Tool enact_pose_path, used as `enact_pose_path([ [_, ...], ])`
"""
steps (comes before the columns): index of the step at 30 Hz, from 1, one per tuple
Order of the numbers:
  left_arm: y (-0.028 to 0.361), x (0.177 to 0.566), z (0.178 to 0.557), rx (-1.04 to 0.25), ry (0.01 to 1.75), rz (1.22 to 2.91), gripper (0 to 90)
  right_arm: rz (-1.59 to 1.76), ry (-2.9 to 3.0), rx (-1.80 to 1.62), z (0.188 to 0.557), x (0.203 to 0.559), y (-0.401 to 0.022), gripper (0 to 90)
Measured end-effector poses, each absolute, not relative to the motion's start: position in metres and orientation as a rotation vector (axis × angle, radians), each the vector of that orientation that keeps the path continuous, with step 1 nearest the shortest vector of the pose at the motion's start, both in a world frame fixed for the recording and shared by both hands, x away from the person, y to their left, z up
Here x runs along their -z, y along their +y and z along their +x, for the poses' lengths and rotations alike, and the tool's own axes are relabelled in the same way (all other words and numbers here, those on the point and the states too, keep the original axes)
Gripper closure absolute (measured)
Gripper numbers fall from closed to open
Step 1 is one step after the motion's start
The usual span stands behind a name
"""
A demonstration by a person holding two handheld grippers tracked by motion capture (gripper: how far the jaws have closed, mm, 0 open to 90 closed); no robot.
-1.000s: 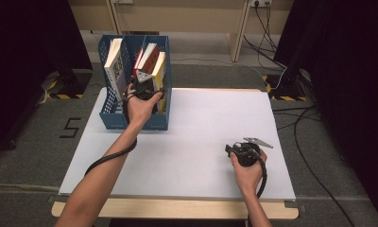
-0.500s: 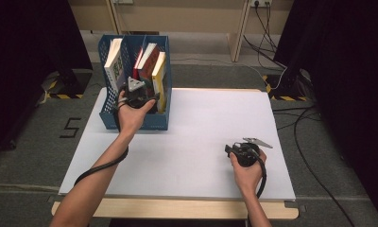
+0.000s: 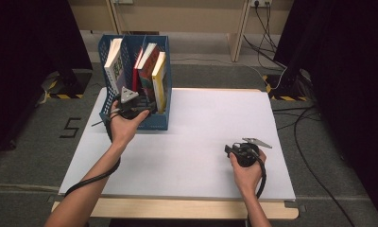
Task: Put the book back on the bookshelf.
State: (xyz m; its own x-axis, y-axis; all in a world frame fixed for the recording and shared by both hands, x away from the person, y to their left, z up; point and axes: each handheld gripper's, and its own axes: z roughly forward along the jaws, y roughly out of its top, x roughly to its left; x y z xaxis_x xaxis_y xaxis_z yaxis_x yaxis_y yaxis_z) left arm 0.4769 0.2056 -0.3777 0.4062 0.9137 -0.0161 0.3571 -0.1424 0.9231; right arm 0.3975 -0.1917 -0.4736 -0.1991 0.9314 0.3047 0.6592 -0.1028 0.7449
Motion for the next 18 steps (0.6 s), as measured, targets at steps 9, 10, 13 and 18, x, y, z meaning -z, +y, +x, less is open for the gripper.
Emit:
enact_pose_path([
  [9, 0.222, 0.392, 0.461, -0.725, 1.132, 1.716, 37.3, 1.744, 1.854, -1.203, 0.398, 0.474, -0.191, 63.4],
  [10, 0.225, 0.394, 0.459, -0.727, 1.134, 1.718, 37.3, 1.742, 1.855, -1.202, 0.398, 0.474, -0.191, 63.4],
  [13, 0.232, 0.398, 0.455, -0.733, 1.143, 1.716, 37.3, 1.743, 1.855, -1.201, 0.398, 0.474, -0.191, 63.5],
  [18, 0.244, 0.404, 0.446, -0.739, 1.150, 1.710, 37.3, 1.762, 1.850, -1.202, 0.397, 0.474, -0.190, 63.4],
])
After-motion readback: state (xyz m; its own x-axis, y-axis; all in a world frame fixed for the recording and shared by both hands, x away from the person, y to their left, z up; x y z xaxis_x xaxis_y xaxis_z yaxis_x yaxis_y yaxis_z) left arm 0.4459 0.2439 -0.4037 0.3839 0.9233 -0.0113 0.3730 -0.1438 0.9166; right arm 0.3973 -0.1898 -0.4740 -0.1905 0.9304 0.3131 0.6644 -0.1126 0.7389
